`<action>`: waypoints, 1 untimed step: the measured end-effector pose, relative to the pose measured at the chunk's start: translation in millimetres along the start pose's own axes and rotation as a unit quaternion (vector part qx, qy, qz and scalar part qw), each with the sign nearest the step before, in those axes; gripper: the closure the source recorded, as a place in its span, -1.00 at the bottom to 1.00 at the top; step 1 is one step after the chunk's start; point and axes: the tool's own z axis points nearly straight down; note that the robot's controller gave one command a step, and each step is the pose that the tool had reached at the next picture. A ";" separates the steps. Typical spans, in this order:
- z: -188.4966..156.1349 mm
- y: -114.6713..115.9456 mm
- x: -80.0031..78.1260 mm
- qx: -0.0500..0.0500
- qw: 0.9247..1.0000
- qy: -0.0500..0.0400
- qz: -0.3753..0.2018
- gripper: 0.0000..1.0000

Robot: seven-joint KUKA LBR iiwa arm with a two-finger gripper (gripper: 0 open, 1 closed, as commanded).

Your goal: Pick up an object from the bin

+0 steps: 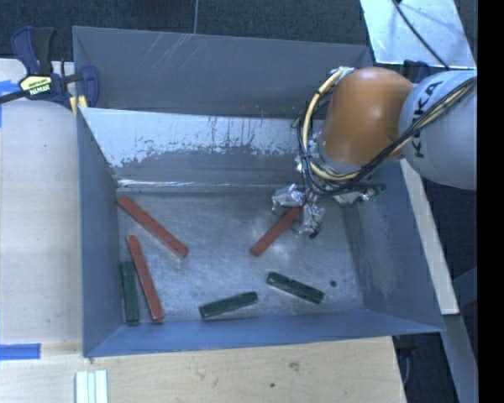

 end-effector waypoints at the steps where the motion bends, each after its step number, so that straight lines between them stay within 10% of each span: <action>1: -163.0 -60.8 81.9 0.004 0.993 0.000 -0.122 1.00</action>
Offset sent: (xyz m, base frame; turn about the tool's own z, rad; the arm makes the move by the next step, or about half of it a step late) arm -0.0162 -0.0975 0.1578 -0.2486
